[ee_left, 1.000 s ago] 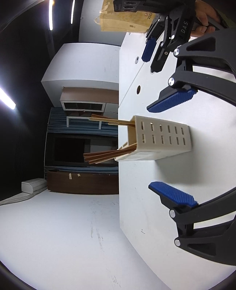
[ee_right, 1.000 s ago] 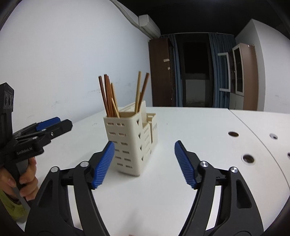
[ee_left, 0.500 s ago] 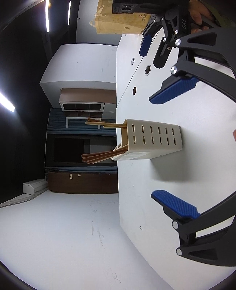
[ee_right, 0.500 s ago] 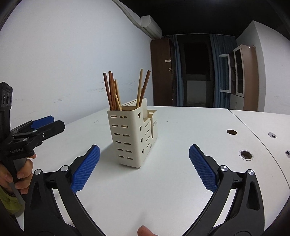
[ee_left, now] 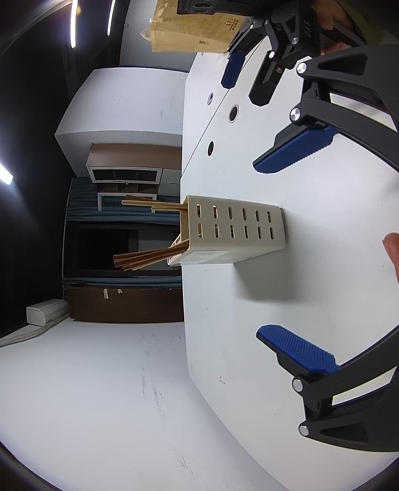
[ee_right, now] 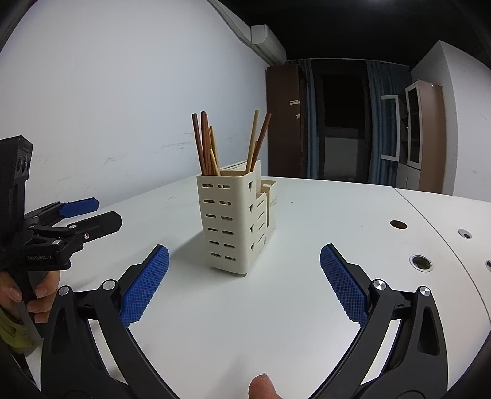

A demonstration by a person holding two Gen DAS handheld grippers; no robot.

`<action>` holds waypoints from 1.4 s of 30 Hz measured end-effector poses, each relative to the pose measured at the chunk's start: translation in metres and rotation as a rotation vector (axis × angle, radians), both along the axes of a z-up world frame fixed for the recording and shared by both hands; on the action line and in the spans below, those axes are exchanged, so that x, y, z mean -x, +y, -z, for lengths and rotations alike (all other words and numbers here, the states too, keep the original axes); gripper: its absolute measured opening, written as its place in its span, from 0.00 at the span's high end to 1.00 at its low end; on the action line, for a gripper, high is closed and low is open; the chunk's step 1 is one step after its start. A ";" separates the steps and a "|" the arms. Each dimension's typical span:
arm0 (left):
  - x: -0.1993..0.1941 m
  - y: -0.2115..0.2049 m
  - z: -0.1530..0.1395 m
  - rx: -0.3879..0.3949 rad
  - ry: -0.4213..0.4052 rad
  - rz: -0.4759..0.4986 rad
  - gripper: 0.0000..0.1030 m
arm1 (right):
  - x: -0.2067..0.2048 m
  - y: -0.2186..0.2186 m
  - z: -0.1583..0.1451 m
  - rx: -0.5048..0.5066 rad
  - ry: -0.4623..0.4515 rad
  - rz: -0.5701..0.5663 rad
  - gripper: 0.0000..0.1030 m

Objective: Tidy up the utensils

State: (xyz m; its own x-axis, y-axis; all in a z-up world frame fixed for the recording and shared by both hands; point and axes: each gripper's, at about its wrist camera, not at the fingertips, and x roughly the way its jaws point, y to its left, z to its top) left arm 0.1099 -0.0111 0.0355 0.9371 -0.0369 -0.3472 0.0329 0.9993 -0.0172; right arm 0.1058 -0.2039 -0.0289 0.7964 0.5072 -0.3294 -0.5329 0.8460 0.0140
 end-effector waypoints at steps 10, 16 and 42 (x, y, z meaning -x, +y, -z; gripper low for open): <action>0.000 0.001 0.000 0.006 0.010 -0.007 0.05 | -0.003 -0.001 0.000 -0.013 0.023 0.004 0.08; -0.001 -0.001 0.000 0.003 0.007 -0.011 0.05 | -0.002 -0.001 -0.001 -0.023 0.025 -0.017 0.08; -0.001 -0.005 0.003 -0.007 0.018 -0.006 0.05 | -0.006 -0.001 0.002 -0.016 0.057 -0.016 0.08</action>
